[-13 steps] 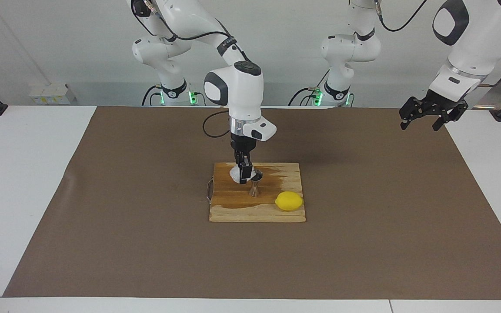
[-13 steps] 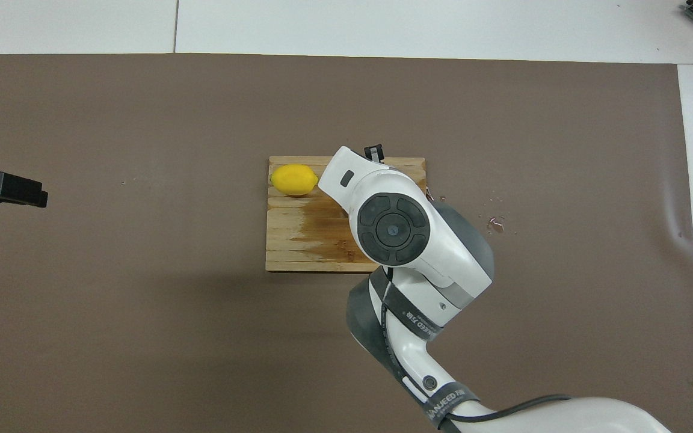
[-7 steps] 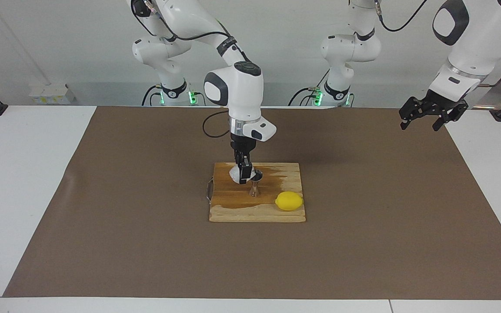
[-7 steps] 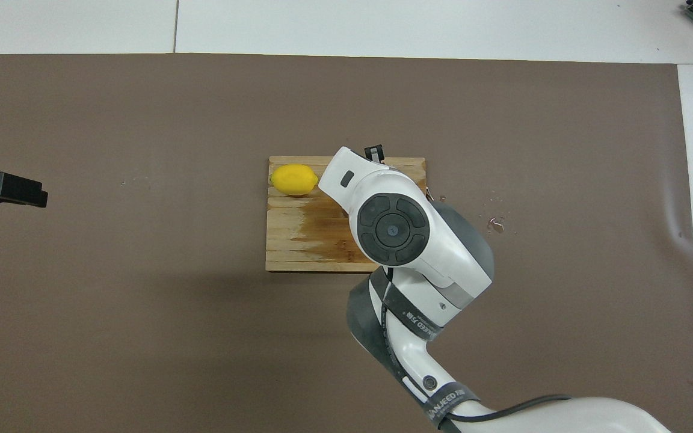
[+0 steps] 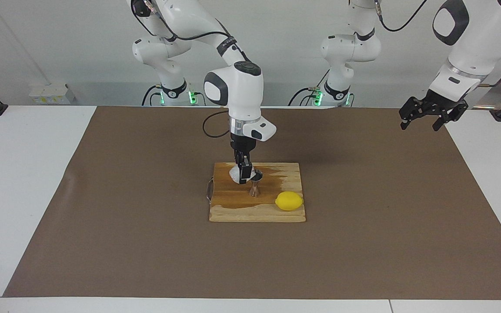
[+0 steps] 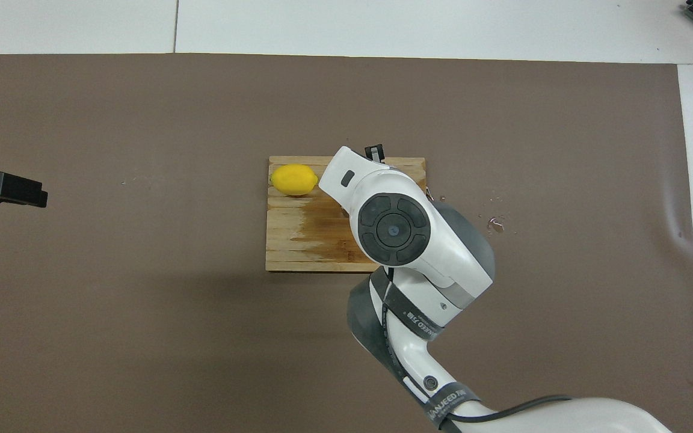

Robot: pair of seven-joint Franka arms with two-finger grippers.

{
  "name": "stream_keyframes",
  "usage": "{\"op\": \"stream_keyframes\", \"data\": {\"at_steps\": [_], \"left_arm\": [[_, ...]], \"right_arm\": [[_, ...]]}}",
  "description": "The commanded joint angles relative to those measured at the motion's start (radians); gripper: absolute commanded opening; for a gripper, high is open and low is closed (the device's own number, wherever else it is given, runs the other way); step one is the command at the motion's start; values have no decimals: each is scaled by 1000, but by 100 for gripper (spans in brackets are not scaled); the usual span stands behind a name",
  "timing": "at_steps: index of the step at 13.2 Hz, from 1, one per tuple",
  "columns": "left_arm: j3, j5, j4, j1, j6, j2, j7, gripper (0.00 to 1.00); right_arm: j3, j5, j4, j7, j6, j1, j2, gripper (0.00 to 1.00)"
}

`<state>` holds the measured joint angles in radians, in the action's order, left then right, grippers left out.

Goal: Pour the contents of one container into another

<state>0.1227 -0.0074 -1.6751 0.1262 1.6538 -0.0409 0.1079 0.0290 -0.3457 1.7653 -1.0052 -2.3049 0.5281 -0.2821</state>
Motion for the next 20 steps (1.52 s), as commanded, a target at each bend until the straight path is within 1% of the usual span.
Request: {"op": "stream_keyframes", "data": {"at_steps": [1, 5, 7, 9, 12, 13, 15, 16, 17, 19, 20], "left_arm": [[-8, 20, -5, -8, -9, -14, 9, 100], [-8, 20, -5, -8, -9, -13, 9, 100], [-8, 20, -5, -8, -8, -14, 9, 100], [-8, 20, -5, -8, -9, -14, 9, 100], [-8, 20, -5, -8, -9, -14, 9, 100], [-8, 20, -5, -8, -9, -14, 9, 100], [-8, 20, -5, -7, -9, -14, 9, 100], [-8, 20, -5, -7, -11, -14, 9, 100], [-8, 20, -5, -8, -9, -14, 9, 100], [-8, 20, -5, -7, -9, -14, 9, 100], [-8, 20, -5, -8, -9, -13, 9, 100]], "right_arm": [[6, 51, 34, 11, -13, -14, 41, 6], [8, 180, 40, -16, -28, -16, 46, 6], [6, 279, 48, -94, -66, -43, 44, 6], [8, 399, 48, -223, -79, -111, 46, 6], [8, 668, 52, -444, -82, -212, 50, 6], [8, 754, 68, -514, -82, -246, 55, 6], [6, 934, 129, -636, -77, -301, 81, 6], [6, 1002, 167, -695, -68, -339, 99, 6], [6, 1063, 205, -778, -53, -382, 112, 6], [6, 1175, 249, -959, 24, -471, 109, 6], [6, 1204, 278, -1022, 48, -514, 110, 6]]}}
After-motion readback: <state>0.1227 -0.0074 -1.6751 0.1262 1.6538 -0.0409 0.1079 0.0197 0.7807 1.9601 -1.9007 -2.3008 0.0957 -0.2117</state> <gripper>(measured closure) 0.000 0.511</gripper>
